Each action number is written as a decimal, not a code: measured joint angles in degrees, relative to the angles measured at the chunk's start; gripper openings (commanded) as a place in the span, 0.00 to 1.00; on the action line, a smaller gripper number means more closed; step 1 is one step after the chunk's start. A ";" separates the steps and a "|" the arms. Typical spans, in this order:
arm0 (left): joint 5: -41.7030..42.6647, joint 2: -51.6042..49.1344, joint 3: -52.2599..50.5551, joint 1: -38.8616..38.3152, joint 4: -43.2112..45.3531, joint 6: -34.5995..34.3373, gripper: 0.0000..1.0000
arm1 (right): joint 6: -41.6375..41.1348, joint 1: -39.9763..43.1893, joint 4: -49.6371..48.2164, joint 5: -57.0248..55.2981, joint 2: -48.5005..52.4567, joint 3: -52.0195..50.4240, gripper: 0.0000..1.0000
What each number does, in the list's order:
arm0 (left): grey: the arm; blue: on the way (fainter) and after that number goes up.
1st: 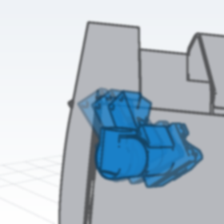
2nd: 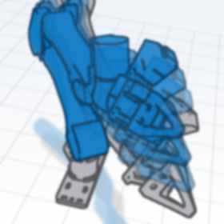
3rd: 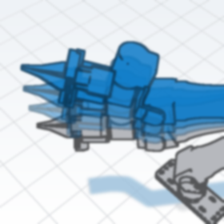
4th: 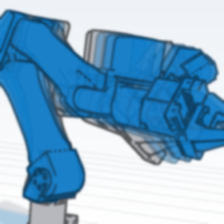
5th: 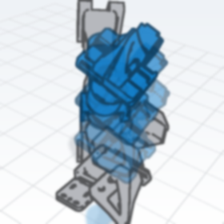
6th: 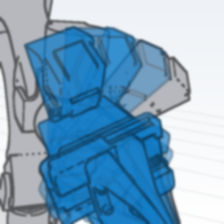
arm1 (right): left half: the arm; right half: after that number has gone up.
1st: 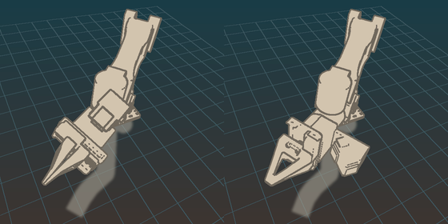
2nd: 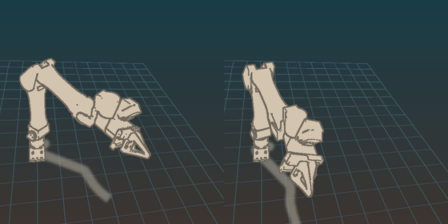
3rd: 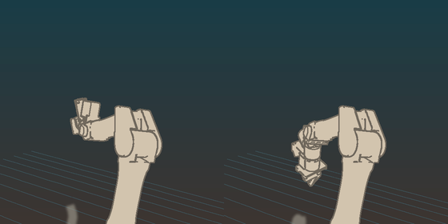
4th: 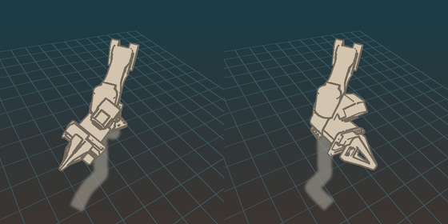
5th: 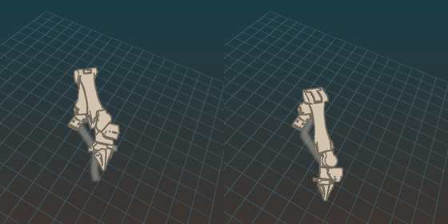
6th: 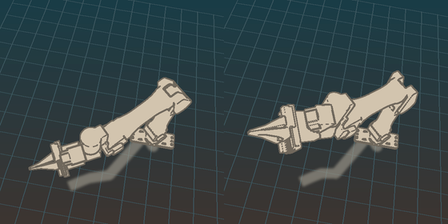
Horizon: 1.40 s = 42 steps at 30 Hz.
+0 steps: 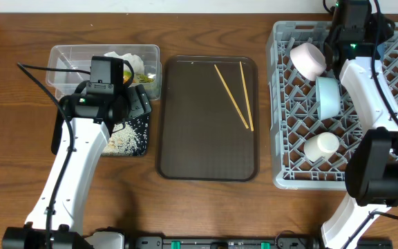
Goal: Sort waste into correct bins and load items into the dishwasher rack
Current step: 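Move right gripper back over the brown tray to chopsticks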
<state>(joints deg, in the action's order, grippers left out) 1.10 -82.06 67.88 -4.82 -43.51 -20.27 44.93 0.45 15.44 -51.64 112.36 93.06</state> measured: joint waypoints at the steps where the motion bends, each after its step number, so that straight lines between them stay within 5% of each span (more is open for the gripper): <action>1: -0.02 0.00 0.00 0.00 0.00 0.00 0.87 | -0.44 0.00 -0.20 0.11 0.00 -0.02 0.64; 9: -0.02 0.00 0.00 0.00 0.00 0.00 0.87 | -5.22 -0.42 1.09 6.62 -2.08 -0.02 0.86; 20: -0.02 0.00 0.00 0.00 0.00 0.00 0.87 | -15.61 -1.49 8.15 25.73 -14.95 0.00 0.99; 34: -0.02 0.00 0.00 0.00 0.00 0.00 0.87 | -38.75 -1.66 12.52 75.47 -17.18 -0.02 0.99; 42: -0.02 0.00 0.00 0.00 0.02 0.00 0.87 | -45.92 -10.95 18.69 70.97 -17.18 0.00 0.99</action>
<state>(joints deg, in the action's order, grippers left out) 1.08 -82.06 67.88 -4.82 -43.48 -20.27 -0.99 -10.50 34.13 19.33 95.18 93.06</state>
